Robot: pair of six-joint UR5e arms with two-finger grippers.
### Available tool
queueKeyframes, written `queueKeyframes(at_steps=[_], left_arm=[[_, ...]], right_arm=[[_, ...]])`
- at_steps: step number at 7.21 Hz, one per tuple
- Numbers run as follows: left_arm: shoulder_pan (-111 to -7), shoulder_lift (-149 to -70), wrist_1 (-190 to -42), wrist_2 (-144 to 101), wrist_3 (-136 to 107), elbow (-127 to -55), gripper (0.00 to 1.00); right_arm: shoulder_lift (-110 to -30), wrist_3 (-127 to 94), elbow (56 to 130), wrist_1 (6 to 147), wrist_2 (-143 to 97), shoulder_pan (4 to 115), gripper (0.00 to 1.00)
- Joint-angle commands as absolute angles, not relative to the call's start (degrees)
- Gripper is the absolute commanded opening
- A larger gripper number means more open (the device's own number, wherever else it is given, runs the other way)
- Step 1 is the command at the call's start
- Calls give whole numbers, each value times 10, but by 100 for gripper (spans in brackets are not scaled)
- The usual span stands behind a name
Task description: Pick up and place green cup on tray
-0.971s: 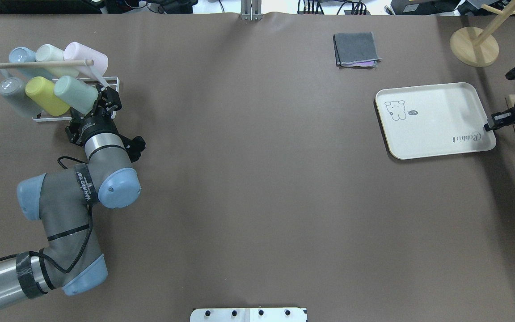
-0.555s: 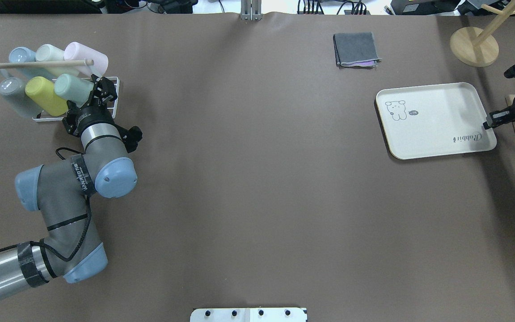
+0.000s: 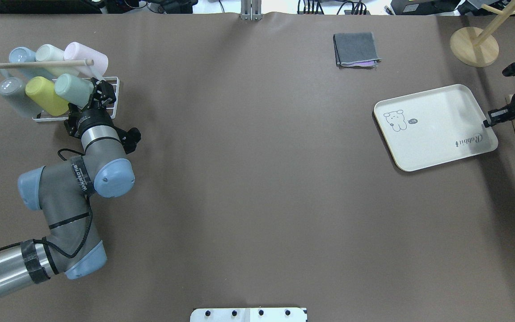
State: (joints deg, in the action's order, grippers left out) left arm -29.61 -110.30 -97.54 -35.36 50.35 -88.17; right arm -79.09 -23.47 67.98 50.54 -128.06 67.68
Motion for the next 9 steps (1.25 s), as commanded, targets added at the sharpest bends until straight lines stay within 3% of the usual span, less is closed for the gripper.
queueKeyframes(at_steps=[1, 3, 6, 9], left_arm=[[-296, -1103, -1016, -352, 504, -851, 98], [-296, -1103, -1029, -352, 505, -839, 98], [-296, -1103, -1028, -354, 505, -840, 96], [-296, -1100, -1028, -353, 507, -839, 84]], right_arm=[[-789, -235, 679, 505, -1280, 677, 21], [-785, -236, 680, 507, -1282, 677, 0], [-768, -236, 683, 511, -1301, 692, 0], [-739, -285, 686, 514, -1405, 736, 0]])
